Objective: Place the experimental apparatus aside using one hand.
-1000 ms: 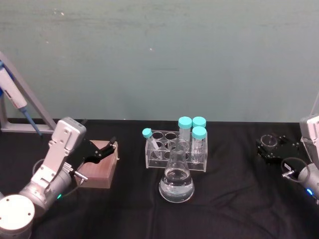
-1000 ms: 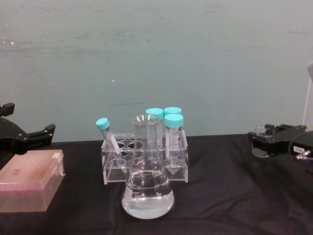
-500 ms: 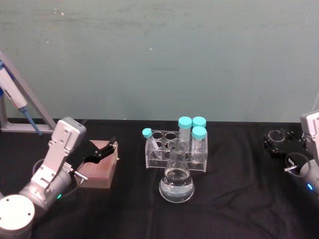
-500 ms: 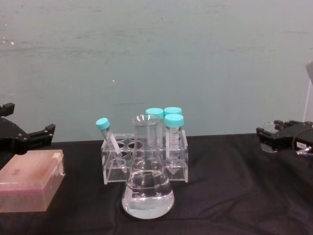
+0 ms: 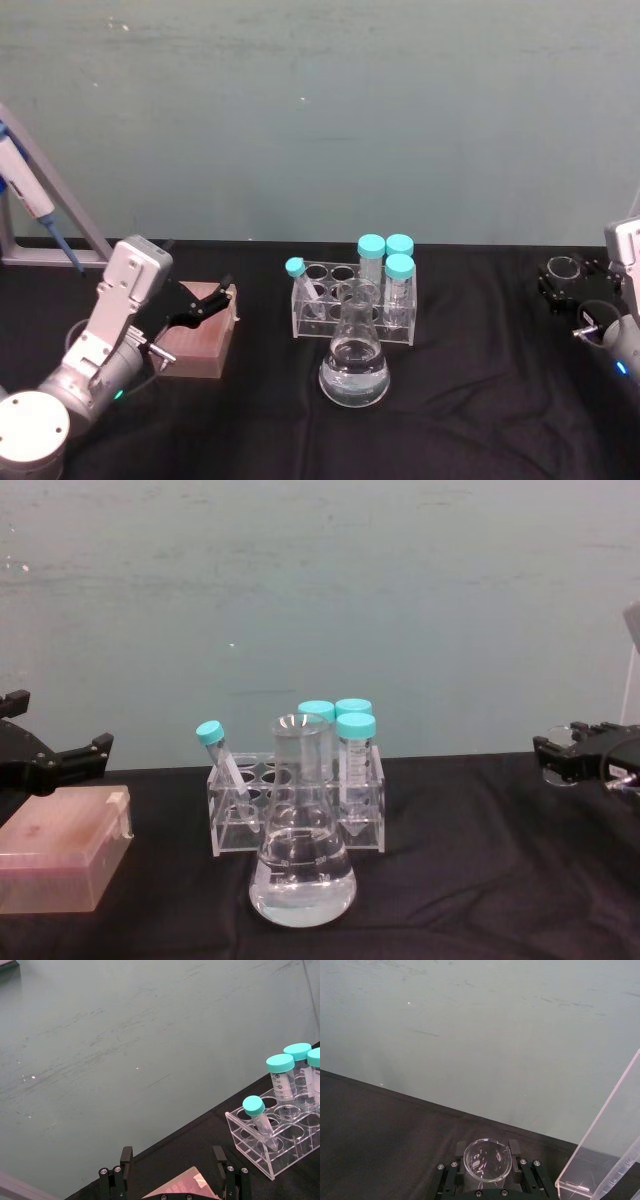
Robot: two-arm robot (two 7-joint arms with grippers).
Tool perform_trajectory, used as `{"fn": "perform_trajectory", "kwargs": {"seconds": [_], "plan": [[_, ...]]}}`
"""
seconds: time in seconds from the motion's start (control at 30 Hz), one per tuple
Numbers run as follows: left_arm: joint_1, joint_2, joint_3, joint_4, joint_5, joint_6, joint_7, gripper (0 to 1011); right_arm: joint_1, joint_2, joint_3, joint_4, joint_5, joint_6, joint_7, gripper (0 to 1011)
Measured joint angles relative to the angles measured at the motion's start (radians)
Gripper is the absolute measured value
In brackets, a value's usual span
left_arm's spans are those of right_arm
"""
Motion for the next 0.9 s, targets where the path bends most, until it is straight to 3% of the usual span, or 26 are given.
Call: {"fn": "perform_trajectory", "kwargs": {"seconds": [0.9], "plan": [[0.0, 0.0, 0.0, 0.0, 0.0, 0.0, 0.0, 1000, 0.009, -0.029, 0.069, 0.048, -0.052, 0.018, -0.047, 507]]}}
